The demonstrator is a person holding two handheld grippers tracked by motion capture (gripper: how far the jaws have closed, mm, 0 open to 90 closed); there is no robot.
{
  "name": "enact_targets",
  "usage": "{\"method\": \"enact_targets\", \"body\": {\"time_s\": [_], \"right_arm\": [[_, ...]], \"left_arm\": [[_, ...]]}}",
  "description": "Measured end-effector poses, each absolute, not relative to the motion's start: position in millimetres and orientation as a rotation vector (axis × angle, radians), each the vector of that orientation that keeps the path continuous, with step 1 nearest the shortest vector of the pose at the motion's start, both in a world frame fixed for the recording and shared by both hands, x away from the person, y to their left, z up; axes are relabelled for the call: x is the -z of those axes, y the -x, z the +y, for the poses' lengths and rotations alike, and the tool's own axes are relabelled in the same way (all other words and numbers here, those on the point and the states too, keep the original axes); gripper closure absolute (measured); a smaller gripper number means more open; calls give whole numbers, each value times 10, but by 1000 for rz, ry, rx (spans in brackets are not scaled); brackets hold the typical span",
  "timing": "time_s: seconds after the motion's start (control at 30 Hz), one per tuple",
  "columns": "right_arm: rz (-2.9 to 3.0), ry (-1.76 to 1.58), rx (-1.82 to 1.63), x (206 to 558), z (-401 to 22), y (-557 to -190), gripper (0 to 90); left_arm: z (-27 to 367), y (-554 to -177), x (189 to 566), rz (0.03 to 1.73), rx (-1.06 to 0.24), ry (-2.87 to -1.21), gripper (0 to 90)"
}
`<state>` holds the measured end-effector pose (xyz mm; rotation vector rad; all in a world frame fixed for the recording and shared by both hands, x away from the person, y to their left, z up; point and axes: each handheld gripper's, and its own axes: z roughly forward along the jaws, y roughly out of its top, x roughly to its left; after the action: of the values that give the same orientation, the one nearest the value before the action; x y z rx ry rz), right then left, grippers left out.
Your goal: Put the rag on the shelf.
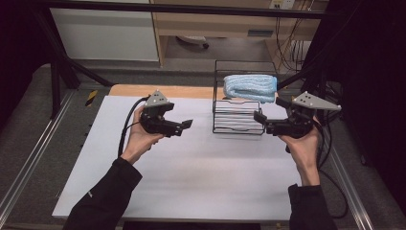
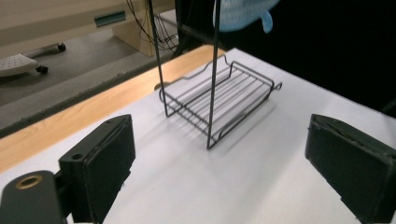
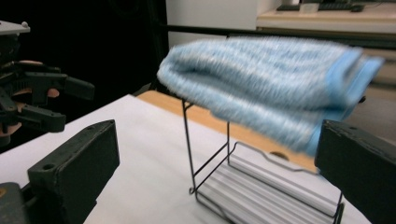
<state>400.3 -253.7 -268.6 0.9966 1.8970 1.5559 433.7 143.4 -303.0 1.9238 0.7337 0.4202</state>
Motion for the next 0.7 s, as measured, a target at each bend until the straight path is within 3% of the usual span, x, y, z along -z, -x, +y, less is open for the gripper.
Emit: {"method": "enact_targets", "body": {"time_s": [0.7], "right_arm": [[2103,-1064,-1480,3823,-2533,-3774,5]], "left_arm": [[2302,-3890,3972,880,-432,-1986,81]]}}
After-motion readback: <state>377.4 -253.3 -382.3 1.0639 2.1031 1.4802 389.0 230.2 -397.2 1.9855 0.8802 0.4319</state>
